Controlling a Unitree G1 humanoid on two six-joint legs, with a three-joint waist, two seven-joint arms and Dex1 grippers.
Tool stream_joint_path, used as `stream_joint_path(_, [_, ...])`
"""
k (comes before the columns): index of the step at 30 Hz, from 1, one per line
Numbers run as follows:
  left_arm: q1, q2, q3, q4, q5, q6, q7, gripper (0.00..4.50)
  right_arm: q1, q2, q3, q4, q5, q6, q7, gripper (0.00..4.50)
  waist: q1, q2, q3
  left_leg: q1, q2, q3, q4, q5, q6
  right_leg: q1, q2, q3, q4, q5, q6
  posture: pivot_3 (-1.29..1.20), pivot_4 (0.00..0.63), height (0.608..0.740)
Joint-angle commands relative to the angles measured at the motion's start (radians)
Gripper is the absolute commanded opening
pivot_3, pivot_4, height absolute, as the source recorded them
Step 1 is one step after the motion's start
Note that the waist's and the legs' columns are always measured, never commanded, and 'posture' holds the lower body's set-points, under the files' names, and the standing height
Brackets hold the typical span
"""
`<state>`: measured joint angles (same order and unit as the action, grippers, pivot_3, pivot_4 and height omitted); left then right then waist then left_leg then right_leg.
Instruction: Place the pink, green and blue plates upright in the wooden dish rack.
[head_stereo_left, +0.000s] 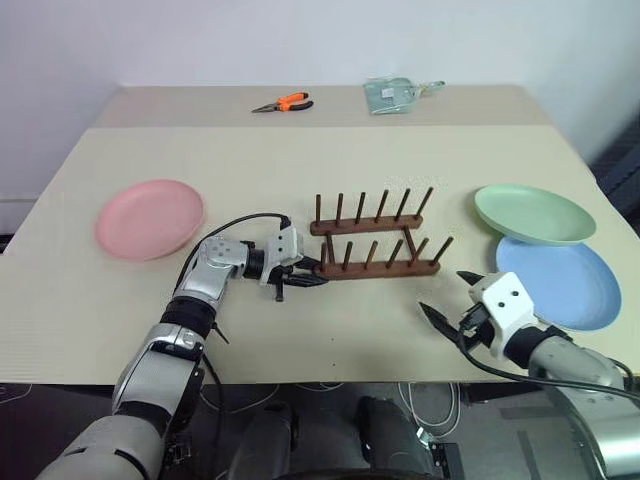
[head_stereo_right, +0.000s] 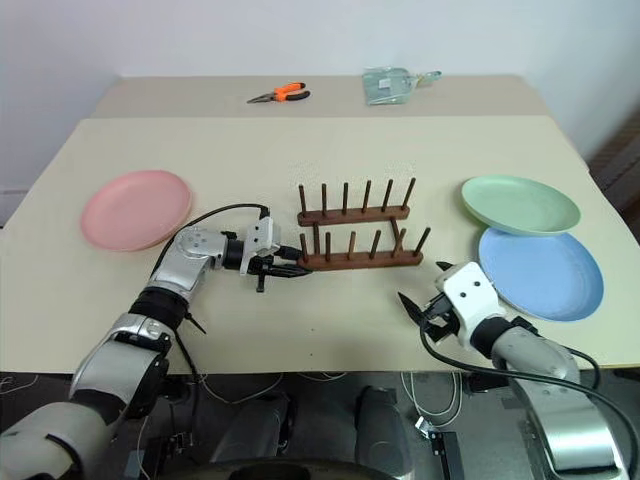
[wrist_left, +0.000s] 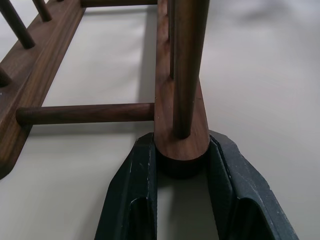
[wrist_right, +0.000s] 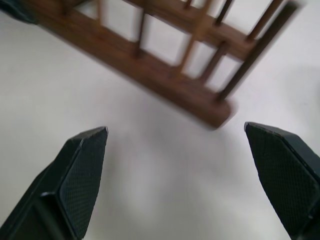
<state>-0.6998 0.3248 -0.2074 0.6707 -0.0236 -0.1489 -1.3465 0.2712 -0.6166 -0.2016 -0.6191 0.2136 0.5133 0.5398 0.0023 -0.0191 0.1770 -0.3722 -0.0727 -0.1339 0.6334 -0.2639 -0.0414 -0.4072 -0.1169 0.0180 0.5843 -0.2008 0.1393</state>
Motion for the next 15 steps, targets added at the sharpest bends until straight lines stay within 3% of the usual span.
stream_joint_path(1, [0.009, 0.009, -0.021, -0.071, -0.013, 0.055, -0.008, 1.76, 0.008, -0.017, -0.04, -0.002, 0.01, -0.032, 0.023, 4.5, 0.005, 0.0, 0.0, 0.0, 0.0, 0.0, 0.0, 0.0, 0.0, 0.0, 0.0, 0.0, 0.0, -0.001, 0.001, 0.0, 0.15, 0.74])
stream_joint_path(7, [0.046, 0.057, -0.008, -0.114, 0.017, 0.122, 0.09, 4.48, 0.027, -0.011, -0.026, -0.009, 0.011, -0.034, 0.043, 4.5, 0.008, 0.0, 0.0, 0.0, 0.0, 0.0, 0.0, 0.0, 0.0, -0.001, 0.0, 0.0, 0.0, -0.001, 0.001, 0.0, 0.15, 0.74])
stream_joint_path(8, [0.06, 0.079, 0.0, -0.138, 0.01, 0.152, 0.088, 4.5, 0.032, -0.011, -0.026, -0.013, 0.018, -0.027, 0.049, 3.95, 0.007, 0.0, 0.0, 0.0, 0.0, 0.0, 0.0, 0.0, 0.0, -0.001, 0.0, 0.0, 0.0, -0.001, 0.002, 0.0, 0.15, 0.74])
stream_joint_path(10, [0.108, 0.133, 0.009, -0.213, -0.01, 0.222, 0.073, 4.33, 0.044, -0.016, -0.021, -0.022, 0.025, -0.017, 0.062, 3.3, 0.003, 0.001, -0.001, 0.001, 0.0, 0.0, -0.001, 0.0, 0.0, -0.001, 0.0, 0.0, 0.001, -0.001, 0.002, 0.0, 0.15, 0.74])
stream_joint_path(13, [0.235, 0.227, 0.015, -0.423, -0.082, 0.374, 0.023, 3.15, 0.054, -0.029, 0.003, -0.023, 0.014, -0.013, 0.08, 1.87, -0.013, 0.003, -0.002, 0.001, 0.001, 0.0, -0.002, 0.0, 0.0, -0.001, 0.0, 0.0, 0.001, -0.001, 0.002, 0.0, 0.15, 0.74])
stream_joint_path(15, [0.312, 0.25, 0.012, -0.577, -0.143, 0.476, 0.022, 2.11, 0.044, -0.034, 0.026, -0.007, 0.001, -0.016, 0.083, 0.79, -0.017, 0.004, -0.003, 0.002, 0.002, 0.0, -0.003, 0.0, 0.0, -0.001, 0.0, 0.001, 0.001, -0.001, 0.001, 0.0, 0.15, 0.74])
